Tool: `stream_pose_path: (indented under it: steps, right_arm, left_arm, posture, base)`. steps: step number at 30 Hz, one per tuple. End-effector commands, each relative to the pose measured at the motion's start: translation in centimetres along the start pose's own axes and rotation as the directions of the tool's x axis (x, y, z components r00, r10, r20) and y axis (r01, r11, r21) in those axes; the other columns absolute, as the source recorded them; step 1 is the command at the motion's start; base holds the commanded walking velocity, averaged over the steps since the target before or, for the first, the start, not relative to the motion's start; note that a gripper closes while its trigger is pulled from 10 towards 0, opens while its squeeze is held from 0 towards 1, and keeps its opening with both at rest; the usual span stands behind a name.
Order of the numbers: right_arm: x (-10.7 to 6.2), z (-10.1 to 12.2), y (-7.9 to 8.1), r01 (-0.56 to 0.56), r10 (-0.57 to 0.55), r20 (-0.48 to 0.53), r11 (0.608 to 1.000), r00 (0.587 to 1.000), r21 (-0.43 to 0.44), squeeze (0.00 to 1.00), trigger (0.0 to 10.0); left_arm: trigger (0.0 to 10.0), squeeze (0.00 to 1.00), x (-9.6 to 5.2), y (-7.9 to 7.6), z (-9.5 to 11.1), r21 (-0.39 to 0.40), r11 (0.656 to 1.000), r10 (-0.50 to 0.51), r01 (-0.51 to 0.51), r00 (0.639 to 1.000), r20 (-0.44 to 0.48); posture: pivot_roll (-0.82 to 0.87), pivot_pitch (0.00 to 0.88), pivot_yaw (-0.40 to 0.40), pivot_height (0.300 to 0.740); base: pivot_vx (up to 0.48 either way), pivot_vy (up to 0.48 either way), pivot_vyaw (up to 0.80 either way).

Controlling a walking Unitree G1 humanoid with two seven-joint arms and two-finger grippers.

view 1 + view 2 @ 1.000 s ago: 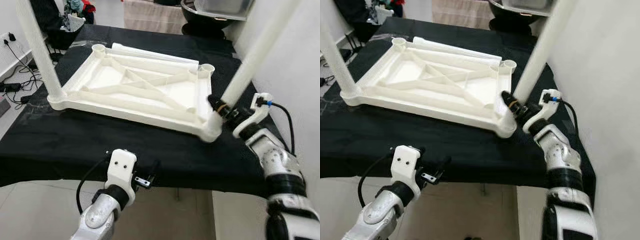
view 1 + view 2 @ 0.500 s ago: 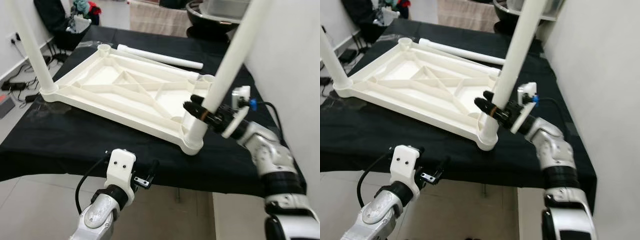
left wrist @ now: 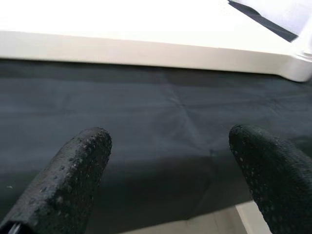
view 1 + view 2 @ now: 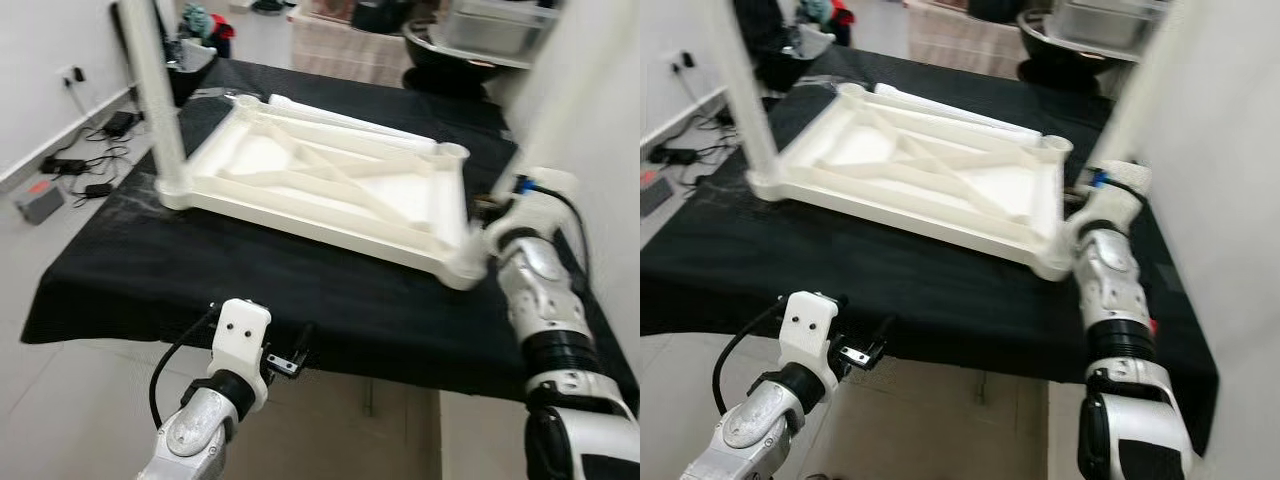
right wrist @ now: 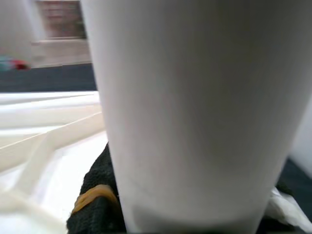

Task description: Building children table

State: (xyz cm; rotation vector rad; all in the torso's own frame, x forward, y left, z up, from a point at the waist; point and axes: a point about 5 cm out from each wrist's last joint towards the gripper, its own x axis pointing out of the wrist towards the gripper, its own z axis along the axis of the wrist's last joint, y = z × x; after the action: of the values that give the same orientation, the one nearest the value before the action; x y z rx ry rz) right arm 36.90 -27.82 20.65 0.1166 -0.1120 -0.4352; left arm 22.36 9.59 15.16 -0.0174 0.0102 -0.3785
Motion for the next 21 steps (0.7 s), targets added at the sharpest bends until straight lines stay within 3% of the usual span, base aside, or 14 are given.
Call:
stream_pose_path:
  steps: [1, 2, 3, 4, 7, 8, 9, 11, 15, 16, 18, 19, 20, 21]
  right_arm:
    - [-1.0, -3.4, -3.0, 0.203, -0.214, -0.145, 0.975, 0.966, -0.087, 0.00, 0.0]
    - [-1.5, -3.8, -3.4, 0.281, -0.295, -0.155, 0.954, 0.943, -0.108, 0.00, 0.0]
    - [-1.5, -3.8, -3.4, 0.281, -0.295, -0.155, 0.954, 0.943, -0.108, 0.00, 0.0]
    - [-1.7, -4.0, -2.8, 0.283, -0.292, -0.170, 0.956, 0.941, -0.077, 0.00, 10.0]
    - [-1.5, -3.7, -1.5, 0.231, -0.234, -0.145, 0.972, 0.961, -0.036, 0.00, 10.0]
    - [-1.2, -3.0, 0.2, 0.130, -0.127, -0.092, 0.991, 0.988, 0.030, 1.00, 10.0]
    - [-1.2, -3.0, 0.2, 0.130, -0.127, -0.092, 0.991, 0.988, 0.030, 1.00, 10.0]
    - [-1.0, -1.5, 1.6, 0.027, -0.028, 0.024, 0.999, 0.999, 0.028, 1.00, 10.0]
    - [-0.6, -0.9, 1.3, 0.004, -0.007, 0.054, 0.999, 0.998, 0.053, 1.00, 10.0]
    - [-0.5, -0.7, 2.1, -0.106, 0.102, 0.033, 0.980, 0.994, 0.167, 0.00, 10.0]
    - [-0.5, -0.7, 2.1, -0.106, 0.102, 0.033, 0.980, 0.994, 0.167, 0.00, 10.0]
    - [-0.5, -0.4, 3.0, -0.270, 0.272, 0.033, 0.923, 0.962, 0.273, 0.00, 10.0]
    - [-1.0, 0.1, 3.9, -0.474, 0.483, 0.072, 0.800, 0.872, 0.369, 0.00, 10.0]
    - [-1.0, 0.1, 3.9, -0.474, 0.483, 0.072, 0.800, 0.872, 0.369, 0.00, 10.0]
  left_arm:
    - [10.0, 0.00, -0.1, -0.2, -0.3, 0.000, 1.000, -0.010, 0.010, 1.000, -0.013]
    - [10.0, 0.00, -0.1, -0.2, -0.3, 0.000, 1.000, -0.011, 0.011, 1.000, -0.014]
    - [10.0, 0.00, -0.1, -0.2, -0.3, 0.000, 1.000, -0.011, 0.011, 1.000, -0.014]
    - [10.0, 0.00, -0.1, -0.2, -0.3, 0.001, 1.000, -0.011, 0.011, 1.000, -0.014]
    - [10.0, 0.00, -0.1, -0.2, -0.3, 0.001, 1.000, -0.011, 0.011, 1.000, -0.015]
    - [10.0, 0.00, -0.1, -0.2, -0.3, 0.001, 1.000, -0.011, 0.011, 1.000, -0.015]
    - [10.0, 0.00, -0.1, -0.2, -0.3, 0.001, 1.000, -0.011, 0.011, 1.000, -0.015]
    - [10.0, 0.00, 0.0, -0.2, -0.3, 0.001, 1.000, -0.010, 0.010, 1.000, -0.016]
    - [10.0, 0.00, 0.0, -0.2, -0.3, 0.000, 1.000, -0.009, 0.009, 1.000, -0.014]
    - [10.0, 0.00, 0.0, -0.2, -0.3, 0.000, 1.000, -0.006, 0.006, 1.000, -0.014]
    - [10.0, 0.00, 0.0, -0.2, -0.3, 0.000, 1.000, -0.006, 0.006, 1.000, -0.014]
    - [10.0, 0.00, 0.0, -0.2, -0.2, -0.001, 1.000, -0.006, 0.006, 1.000, -0.014]
    - [10.0, 0.00, 0.0, -0.2, -0.3, -0.001, 1.000, -0.008, 0.008, 1.000, -0.014]
    - [10.0, 0.00, 0.0, -0.2, -0.3, -0.001, 1.000, -0.008, 0.008, 1.000, -0.014]
  posture:
    - [0.08, 0.152, -0.126, 0.740]
    - [0.08, 0.153, -0.123, 0.740]
    - [0.08, 0.153, -0.123, 0.740]
    - [0.08, 0.153, -0.124, 0.740]
    - [0.08, 0.153, -0.121, 0.740]
    - [0.08, 0.155, -0.121, 0.740]
    - [0.08, 0.155, -0.121, 0.740]
    - [0.08, 0.155, -0.124, 0.740]
    - [0.08, 0.157, -0.128, 0.740]
    - [0.08, 0.157, -0.126, 0.740]
    - [0.08, 0.157, -0.126, 0.740]
    - [0.08, 0.158, -0.124, 0.740]
    - [0.08, 0.158, -0.123, 0.740]
    - [0.08, 0.158, -0.123, 0.740]
  base:
    - [0.000, 0.000, 0.00]
    - [0.000, 0.000, 0.00]
    - [0.000, 0.000, 0.00]
    - [0.000, 0.000, 0.00]
    - [0.000, 0.000, 0.00]
    - [0.000, 0.000, 0.00]
    - [0.000, 0.000, 0.00]
    - [0.000, 0.000, 0.00]
    - [0.000, 0.000, 0.00]
    - [0.000, 0.000, 0.00]
    - [0.000, 0.000, 0.00]
    - [0.000, 0.000, 0.00]
    - [0.000, 0.000, 0.00]
    - [0.000, 0.000, 0.00]
